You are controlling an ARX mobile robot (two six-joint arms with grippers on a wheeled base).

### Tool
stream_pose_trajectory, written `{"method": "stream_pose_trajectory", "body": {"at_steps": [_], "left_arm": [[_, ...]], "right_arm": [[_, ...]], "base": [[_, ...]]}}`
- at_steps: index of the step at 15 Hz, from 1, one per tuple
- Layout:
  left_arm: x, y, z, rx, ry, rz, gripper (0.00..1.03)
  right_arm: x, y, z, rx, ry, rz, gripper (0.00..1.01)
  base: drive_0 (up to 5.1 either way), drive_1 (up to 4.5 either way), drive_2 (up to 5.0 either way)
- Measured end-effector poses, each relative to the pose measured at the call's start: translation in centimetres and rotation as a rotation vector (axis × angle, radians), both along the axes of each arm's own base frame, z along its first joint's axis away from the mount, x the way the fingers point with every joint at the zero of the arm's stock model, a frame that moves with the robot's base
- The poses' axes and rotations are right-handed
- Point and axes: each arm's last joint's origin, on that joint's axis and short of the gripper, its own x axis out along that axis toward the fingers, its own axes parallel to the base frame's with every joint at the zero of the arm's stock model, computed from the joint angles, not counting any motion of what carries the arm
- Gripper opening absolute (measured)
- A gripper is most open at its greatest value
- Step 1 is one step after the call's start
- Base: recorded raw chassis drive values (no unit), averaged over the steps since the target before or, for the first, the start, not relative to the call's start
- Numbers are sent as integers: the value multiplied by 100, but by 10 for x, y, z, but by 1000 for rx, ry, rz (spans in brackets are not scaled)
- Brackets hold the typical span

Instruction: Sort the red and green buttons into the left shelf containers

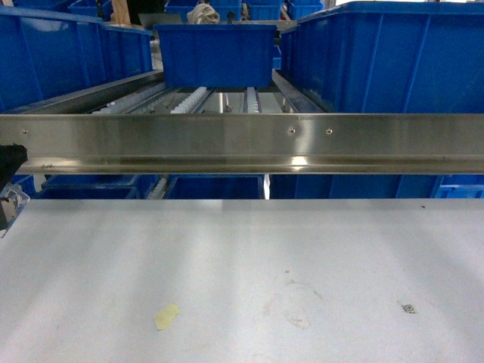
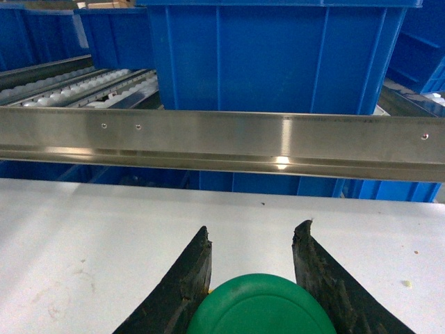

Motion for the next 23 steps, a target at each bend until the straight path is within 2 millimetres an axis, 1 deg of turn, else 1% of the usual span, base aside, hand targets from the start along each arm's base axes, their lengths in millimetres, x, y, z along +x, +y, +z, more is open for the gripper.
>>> {"method": "stream_pose_trajectory", "body": {"at_steps": [1, 2, 3, 8, 13, 18, 23], "left_arm": [[-9, -5, 10, -2, -10, -6, 28], [-25, -16, 23, 15, -12, -20, 28], [-28, -19, 24, 18, -17, -28, 28], [-28, -19, 23, 33, -2, -26, 28], [-28, -19, 22, 34, -1, -27, 28], [-28, -18, 23, 33, -3, -20, 28], [-28, -19, 23, 32, -4, -26, 28]], "right_arm": [[0, 0, 0, 0, 0, 0, 32], [0, 0, 0, 0, 0, 0, 32], [0, 0, 0, 0, 0, 0, 32], [0, 0, 0, 0, 0, 0, 32], [0, 0, 0, 0, 0, -2, 32], [0, 0, 1, -2, -5, 2, 31], [0, 0, 1, -2, -3, -2, 31]], "base": [[0, 0, 0], [0, 0, 0], [0, 0, 0], [0, 0, 0], [-385, -53, 456], [-26, -444, 391], [-459, 105, 382]]}}
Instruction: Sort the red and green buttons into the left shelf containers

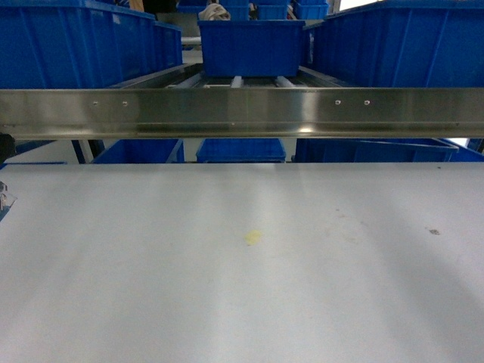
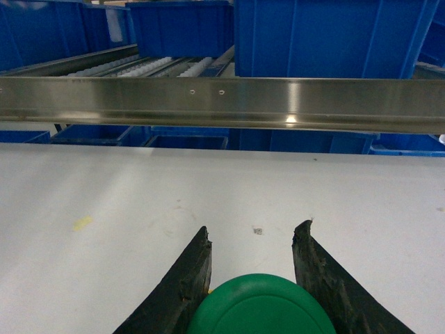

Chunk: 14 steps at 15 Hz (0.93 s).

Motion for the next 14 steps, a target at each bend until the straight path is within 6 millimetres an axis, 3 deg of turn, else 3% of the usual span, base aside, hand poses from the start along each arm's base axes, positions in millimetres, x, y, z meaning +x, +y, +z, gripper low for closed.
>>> {"method": "stream_pose_trajectory", "body": {"at_steps": [14], "left_arm": [[0, 0, 0, 0, 1, 0, 28]], "right_arm": [[0, 0, 0, 1, 1, 1, 31]], "base": [[-492, 232, 260]]}}
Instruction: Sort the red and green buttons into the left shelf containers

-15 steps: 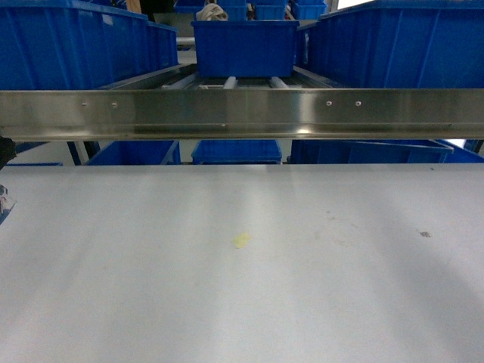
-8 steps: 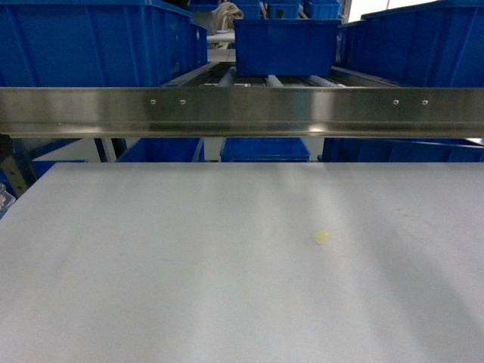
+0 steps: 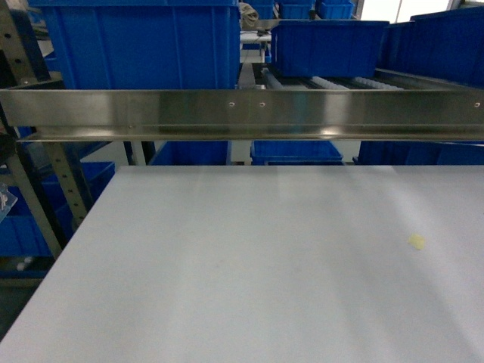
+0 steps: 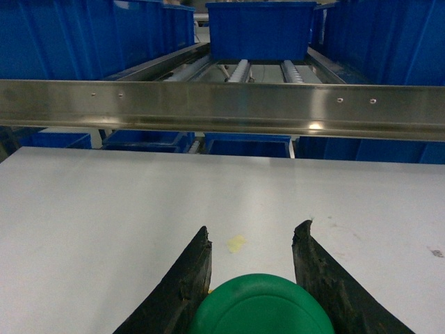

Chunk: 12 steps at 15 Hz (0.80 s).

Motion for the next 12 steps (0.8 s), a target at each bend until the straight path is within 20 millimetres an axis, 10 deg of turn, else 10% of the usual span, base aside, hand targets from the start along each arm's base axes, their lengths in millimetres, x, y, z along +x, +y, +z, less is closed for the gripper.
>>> {"method": "stream_pose_trajectory", "body": {"at_steps": [12], "left_arm": [[0, 0, 0, 0, 1, 0, 28]], "right_arm": [[0, 0, 0, 0, -1, 0, 31]], "base": [[-505, 236, 236]]}}
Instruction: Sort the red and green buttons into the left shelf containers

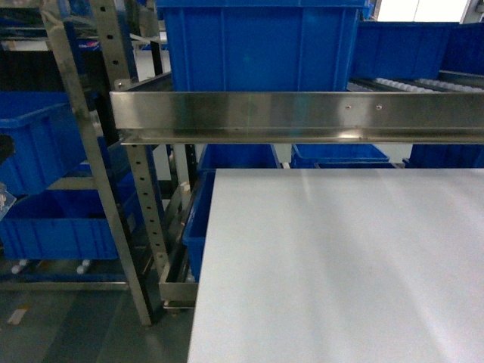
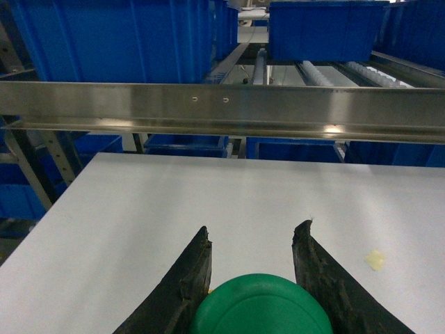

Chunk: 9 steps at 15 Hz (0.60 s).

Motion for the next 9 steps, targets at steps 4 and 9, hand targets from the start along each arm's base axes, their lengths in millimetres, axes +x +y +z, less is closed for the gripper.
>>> {"method": "stream_pose_trajectory", "body": {"at_steps": [4, 9], "left_arm": [[0, 0, 0, 0, 0, 0, 28], [0, 0, 0, 0, 0, 0, 28]], "right_arm": [[0, 0, 0, -1, -1, 0, 31], [0, 0, 0, 0, 0, 0, 31]], "base": [[-501, 242, 242], [-506, 239, 239]]}}
